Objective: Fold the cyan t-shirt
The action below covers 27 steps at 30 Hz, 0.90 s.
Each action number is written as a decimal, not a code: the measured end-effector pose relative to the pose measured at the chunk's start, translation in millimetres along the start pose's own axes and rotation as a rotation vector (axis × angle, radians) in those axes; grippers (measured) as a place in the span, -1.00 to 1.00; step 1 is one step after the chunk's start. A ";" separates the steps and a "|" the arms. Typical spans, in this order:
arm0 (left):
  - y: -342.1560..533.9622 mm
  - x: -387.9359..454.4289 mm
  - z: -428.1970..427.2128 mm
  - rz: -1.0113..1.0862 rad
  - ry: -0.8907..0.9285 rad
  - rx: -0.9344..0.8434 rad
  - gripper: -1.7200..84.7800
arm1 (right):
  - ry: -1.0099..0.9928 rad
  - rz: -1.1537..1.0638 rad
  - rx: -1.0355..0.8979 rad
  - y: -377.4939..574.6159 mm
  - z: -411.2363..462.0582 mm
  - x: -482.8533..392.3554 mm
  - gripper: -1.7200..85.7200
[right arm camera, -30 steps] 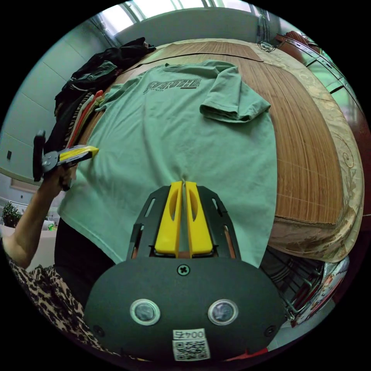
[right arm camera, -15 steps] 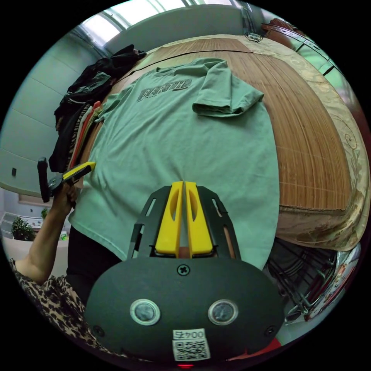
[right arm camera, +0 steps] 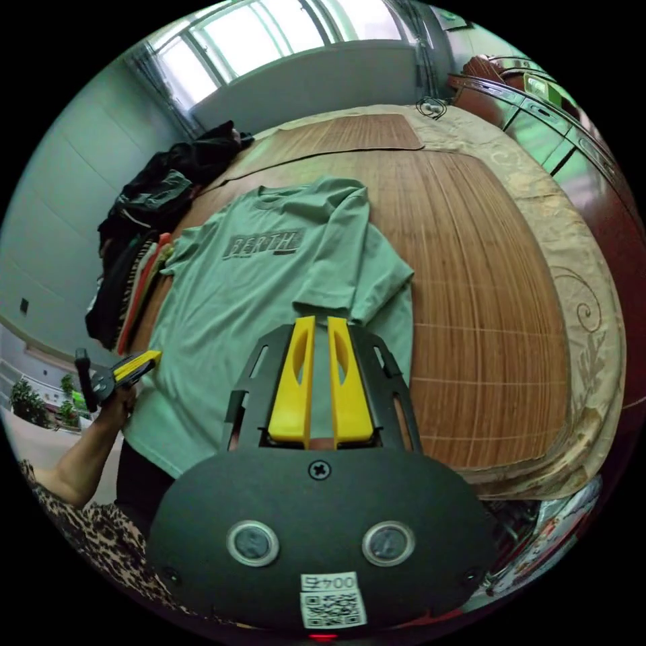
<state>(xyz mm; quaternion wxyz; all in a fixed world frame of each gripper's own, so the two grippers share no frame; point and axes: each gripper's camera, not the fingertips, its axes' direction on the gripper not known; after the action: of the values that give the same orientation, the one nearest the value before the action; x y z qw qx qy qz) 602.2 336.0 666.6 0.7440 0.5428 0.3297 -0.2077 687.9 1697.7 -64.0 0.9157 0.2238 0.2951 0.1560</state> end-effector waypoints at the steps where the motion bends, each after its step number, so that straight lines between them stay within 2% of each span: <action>1: 4.1 2.4 -3.1 0.005 -0.009 0.000 -0.95 | 0.027 0.014 -0.025 -10.8 7.6 1.7 -0.90; 6: 21.0 8.0 -14.7 0.016 -0.021 0.012 -0.96 | 0.055 0.025 -0.062 -39.2 30.0 9.0 -0.84; 13: 40.7 10.1 -29.6 0.005 0.000 0.020 -0.95 | -0.046 0.006 -0.018 -46.7 41.6 20.4 -0.77; 17: 48.3 14.6 -36.2 0.011 -0.012 0.020 -0.95 | 0.065 0.031 -0.029 -46.8 51.6 18.3 -0.75; 22: 56.7 18.7 -43.9 0.011 -0.018 0.022 -0.95 | 0.103 0.002 -0.002 -44.7 59.7 2.2 -0.67; 27: 63.9 21.1 -51.0 0.009 -0.015 0.025 -0.95 | 0.229 -0.044 0.013 -46.4 66.0 -15.9 -0.70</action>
<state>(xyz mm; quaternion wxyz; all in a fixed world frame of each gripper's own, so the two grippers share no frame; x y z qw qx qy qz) 645.9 405.9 684.5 0.7406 0.5520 0.3191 -0.2122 722.9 1630.6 -31.9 0.8778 0.2039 0.4034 0.1585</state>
